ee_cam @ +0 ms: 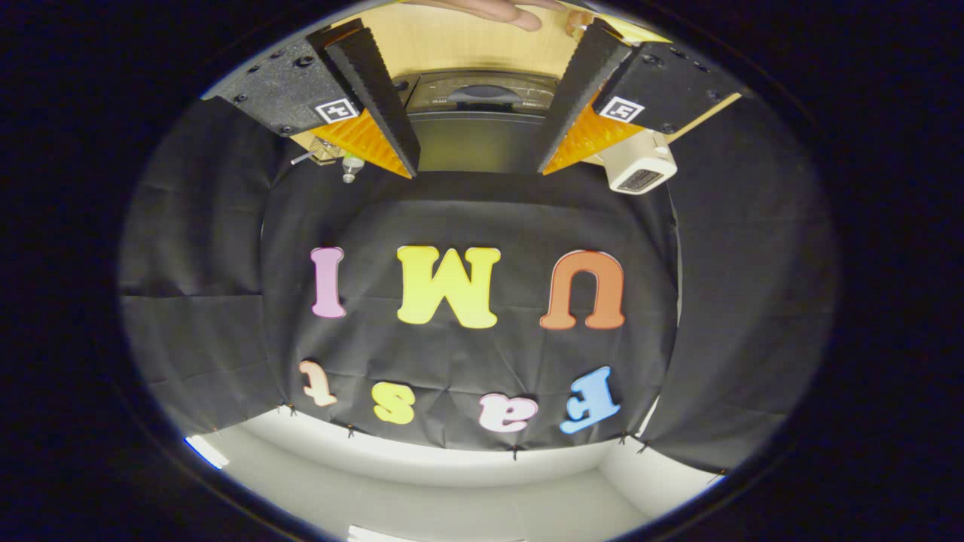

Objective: Open the toaster oven, put the food inside, and close the toaster oven door.

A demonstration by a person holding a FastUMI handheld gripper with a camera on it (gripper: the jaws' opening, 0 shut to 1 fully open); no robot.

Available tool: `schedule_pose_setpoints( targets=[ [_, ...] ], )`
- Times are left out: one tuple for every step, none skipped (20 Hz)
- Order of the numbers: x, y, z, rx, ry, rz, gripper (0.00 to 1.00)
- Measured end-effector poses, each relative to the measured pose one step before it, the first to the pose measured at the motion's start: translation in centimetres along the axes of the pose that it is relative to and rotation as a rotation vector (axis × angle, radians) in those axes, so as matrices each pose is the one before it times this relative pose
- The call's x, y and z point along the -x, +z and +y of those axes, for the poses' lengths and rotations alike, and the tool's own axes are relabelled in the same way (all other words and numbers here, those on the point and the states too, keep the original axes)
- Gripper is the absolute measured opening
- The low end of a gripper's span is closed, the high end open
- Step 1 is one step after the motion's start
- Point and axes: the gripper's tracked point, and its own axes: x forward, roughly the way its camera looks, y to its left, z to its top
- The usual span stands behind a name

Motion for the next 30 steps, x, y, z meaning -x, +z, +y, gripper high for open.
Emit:
schedule_pose_setpoints(
  targets=[
    [-1.354, -1.093, 0.335, 0.01656, 0.00826, 0.03015, 1.0],
    [-1.101, -1.044, 0.007, 0.01314, -0.00085, 0.00962, 1.0],
    [-1.148, -0.544, 0.025, 0.01601, 0.00188, 0.00592, 1.0],
    [-1.133, -0.691, 0.354, 0.01709, 0.0094, 0.00605, 1.0],
    [-1.027, -1.008, 0.069, 0.01224, -0.00059, 0.01056, 1.0],
    [-0.858, -0.873, 0.287, 0.00158, 0.00973, 0.01521, 1.0],
    [-0.888, -0.891, 0.497, 0.00825, 0.01388, 0.01563, 1.0],
    [-0.684, -0.748, -0.08, 0.00674, -0.00815, 0.01844, 1.0],
    [-0.519, -0.685, -0.322, 0.00013, -0.00941, 0.01879, 1.0],
    [-0.696, -0.916, 0.148, -0.00596, 0.00245, 0.01965, 1.0],
    [-0.525, -0.842, 0.167, -0.00624, -0.00543, 0.01546, 1.0],
    [-0.572, -0.908, -0.204, 0.00198, -0.01224, 0.01446, 1.0],
    [-0.617, -1.023, 0.129, 0.00527, -0.00113, 0.01435, 1.0],
    [-0.689, -1.109, 0.088, 0.00339, -0.00015, 0.02082, 1.0],
    [-0.627, -0.928, 0.156, -0.00737, 0.0097, 0.02067, 1.0],
    [-0.744, -0.442, 0.153, -0.01391, 0.01054, 0.00955, 1.0],
    [-0.547, -0.395, -0.368, -0.01044, -0.01448, 0.01082, 1.0],
    [-0.156, -0.495, -0.148, -0.01786, 0.00016, 0.0137, 1.0],
    [-0.345, 0.213, 0.129, -0.03069, 0.0057, -0.02046, 1.0],
    [0.034, -0.239, 0.108, -0.01237, 0.00933, 0.01312, 1.0],
    [0.053, 0.002, -0.011, -0.01212, 0.00909, -0.00592, 1.0],
    [-0.113, -0.149, -0.002, -0.00433, 0.01212, 0.01129, 1.0],
    [0.232, -0.307, -0.058, -0.02025, 0.00883, 0.00598, 1.0],
    [0.397, -0.333, -0.028, -0.01827, 0.00466, 0.01604, 1.0],
    [0.424, -0.298, -0.057, -0.0169, -0.00135, 0.01004, 1.0],
    [0.525, -0.329, 0.023, -0.00803, -0.00324, 0.01453, 1.0],
    [0.527, -0.441, 0.104, 0.00423, -0.00357, 0.01435, 1.0],
    [0.566, -0.504, -0.001, 0.00716, -0.00089, 0.01929, 1.0],
    [0.476, -0.623, -0.039, -0.00281, 0.00047, 0.01717, 1.0],
    [0.543, -0.685, -0.039, -0.00754, 0.00346, 0.02305, 1.0]
  ],
)
